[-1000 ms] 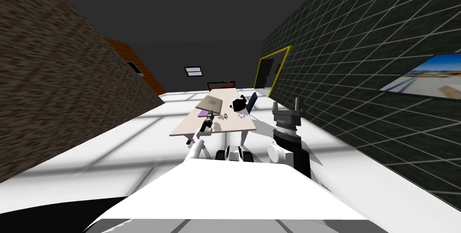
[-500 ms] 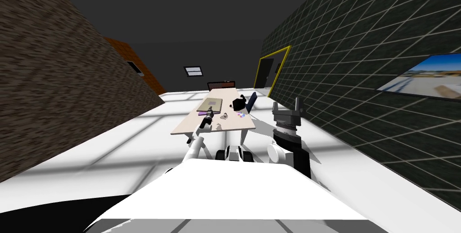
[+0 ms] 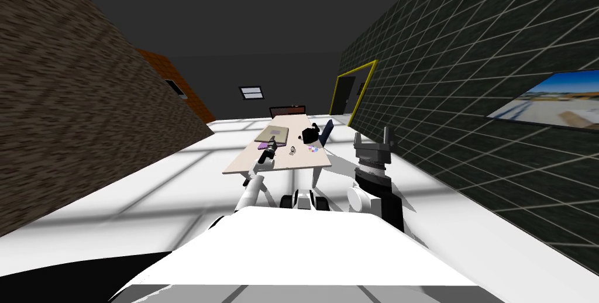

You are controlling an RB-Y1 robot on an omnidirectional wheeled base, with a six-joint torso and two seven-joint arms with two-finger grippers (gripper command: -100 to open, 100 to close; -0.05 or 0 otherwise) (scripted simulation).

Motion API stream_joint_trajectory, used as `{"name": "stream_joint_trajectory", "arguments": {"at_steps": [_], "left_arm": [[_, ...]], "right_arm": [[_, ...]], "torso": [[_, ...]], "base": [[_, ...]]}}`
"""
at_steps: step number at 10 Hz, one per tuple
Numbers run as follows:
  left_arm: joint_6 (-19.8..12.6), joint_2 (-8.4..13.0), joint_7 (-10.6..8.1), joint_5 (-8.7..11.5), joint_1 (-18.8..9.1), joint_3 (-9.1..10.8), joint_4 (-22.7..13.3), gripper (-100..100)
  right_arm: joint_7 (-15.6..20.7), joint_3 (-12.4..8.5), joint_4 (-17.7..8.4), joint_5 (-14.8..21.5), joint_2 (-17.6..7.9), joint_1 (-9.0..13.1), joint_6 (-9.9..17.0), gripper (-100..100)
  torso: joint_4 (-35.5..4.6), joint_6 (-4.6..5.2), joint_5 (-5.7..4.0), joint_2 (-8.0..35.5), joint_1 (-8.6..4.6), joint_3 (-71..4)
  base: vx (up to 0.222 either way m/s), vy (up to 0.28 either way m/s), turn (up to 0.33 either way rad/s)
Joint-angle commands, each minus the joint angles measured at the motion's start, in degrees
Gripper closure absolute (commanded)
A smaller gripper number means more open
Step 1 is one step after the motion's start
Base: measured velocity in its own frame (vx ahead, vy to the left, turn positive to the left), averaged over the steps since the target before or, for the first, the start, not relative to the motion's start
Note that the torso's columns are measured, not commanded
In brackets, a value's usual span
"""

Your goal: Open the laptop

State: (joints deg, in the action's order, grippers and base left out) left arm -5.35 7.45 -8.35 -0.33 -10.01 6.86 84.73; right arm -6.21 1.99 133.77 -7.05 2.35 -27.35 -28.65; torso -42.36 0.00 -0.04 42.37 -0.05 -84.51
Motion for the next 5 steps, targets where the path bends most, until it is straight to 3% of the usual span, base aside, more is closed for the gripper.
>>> {"name": "stream_joint_trajectory", "arguments": {"at_steps": [1, 5], "left_arm": [[-0.03, -0.02, 0.01, 0.0, 0.08, -0.01, -0.09, 0], [-0.04, -0.01, 0.01, 0.0, 0.08, 0.0, -0.09, 0]], "right_arm": [[0.0, 0.0, 0.0, 0.0, 0.0, 0.0, 0.0, 0], [0.0, 0.0, 0.0, 0.0, 0.0, 0.0, 0.0, 0]], "torso": [[-0.01, 0.01, -0.01, -0.04, 0.0, -0.03], [0.09, 0.01, 0.04, -0.09, 0.05, -0.06]], "base": [[0.0, 0.0, 0.0], [0.0, 0.0, 0.0]]}}
